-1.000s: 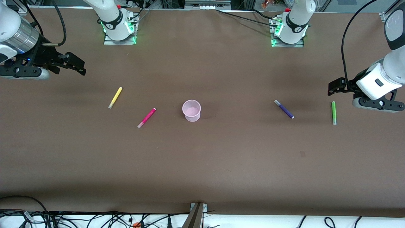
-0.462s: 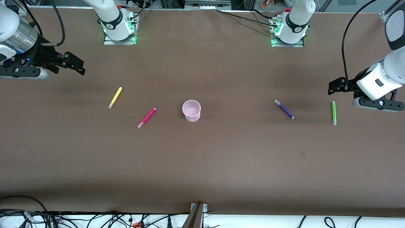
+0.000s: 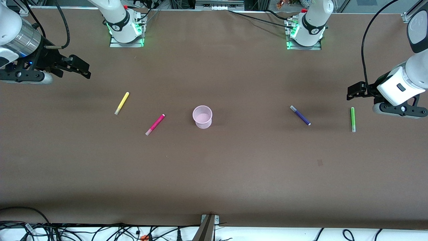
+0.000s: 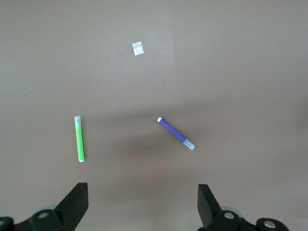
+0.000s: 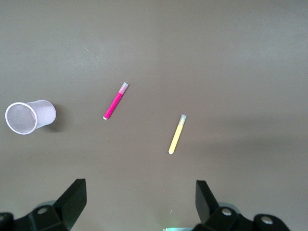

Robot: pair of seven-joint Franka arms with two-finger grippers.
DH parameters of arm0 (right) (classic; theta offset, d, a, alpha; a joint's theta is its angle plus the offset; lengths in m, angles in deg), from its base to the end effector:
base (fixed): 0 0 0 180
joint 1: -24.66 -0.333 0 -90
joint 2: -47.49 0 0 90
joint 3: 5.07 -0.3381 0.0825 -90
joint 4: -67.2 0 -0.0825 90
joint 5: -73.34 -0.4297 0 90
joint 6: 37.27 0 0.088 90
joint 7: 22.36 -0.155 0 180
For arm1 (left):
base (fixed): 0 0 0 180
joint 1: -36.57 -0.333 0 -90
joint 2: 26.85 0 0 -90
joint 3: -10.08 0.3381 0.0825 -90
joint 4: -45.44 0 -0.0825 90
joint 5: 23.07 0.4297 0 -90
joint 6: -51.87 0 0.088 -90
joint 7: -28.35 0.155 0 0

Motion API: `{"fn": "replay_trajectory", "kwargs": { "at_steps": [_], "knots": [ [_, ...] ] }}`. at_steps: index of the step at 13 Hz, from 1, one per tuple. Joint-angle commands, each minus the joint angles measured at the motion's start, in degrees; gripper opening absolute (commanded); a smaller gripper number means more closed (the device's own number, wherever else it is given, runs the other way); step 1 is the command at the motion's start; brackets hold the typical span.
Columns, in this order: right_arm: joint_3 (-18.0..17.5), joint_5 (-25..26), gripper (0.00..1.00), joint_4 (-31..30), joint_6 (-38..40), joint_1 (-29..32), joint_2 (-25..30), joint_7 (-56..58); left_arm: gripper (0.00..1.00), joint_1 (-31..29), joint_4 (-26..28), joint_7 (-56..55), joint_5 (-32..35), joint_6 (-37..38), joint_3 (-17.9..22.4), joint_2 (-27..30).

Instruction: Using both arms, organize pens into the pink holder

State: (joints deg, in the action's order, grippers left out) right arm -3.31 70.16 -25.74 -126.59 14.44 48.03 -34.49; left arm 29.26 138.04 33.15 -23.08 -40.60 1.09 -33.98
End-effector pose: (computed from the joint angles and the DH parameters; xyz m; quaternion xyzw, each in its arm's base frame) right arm 0.5839 0.0955 0.5770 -0.9987 0.0324 0.0314 0.0226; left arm 0.6286 -0.0144 0.5030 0.9964 -0.0564 -0.0623 0.0115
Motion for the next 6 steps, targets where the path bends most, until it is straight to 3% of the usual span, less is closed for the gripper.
{"fn": "replay_trajectory", "kwargs": {
  "at_steps": [1,3,6],
  "knots": [
    [-1.23,-0.06,1.0,-0.47,0.46,0.82,-0.81,-0.86,1.0,-0.34,-1.54,0.12,0.89,1.68,0.11,-0.6],
    [-1.58,-0.15,1.0,-1.7,-0.59,0.38,-1.68,-7.25,1.0,-0.34,-1.11,-4.42,0.89,2.64,0.29,-1.3],
    [-1.58,-0.15,1.0,-6.53,-5.85,-2.78,-3.79,-17.02,1.0,0.44,-0.06,-22.23,0.71,2.56,-0.24,-2.89]
  ]
}}
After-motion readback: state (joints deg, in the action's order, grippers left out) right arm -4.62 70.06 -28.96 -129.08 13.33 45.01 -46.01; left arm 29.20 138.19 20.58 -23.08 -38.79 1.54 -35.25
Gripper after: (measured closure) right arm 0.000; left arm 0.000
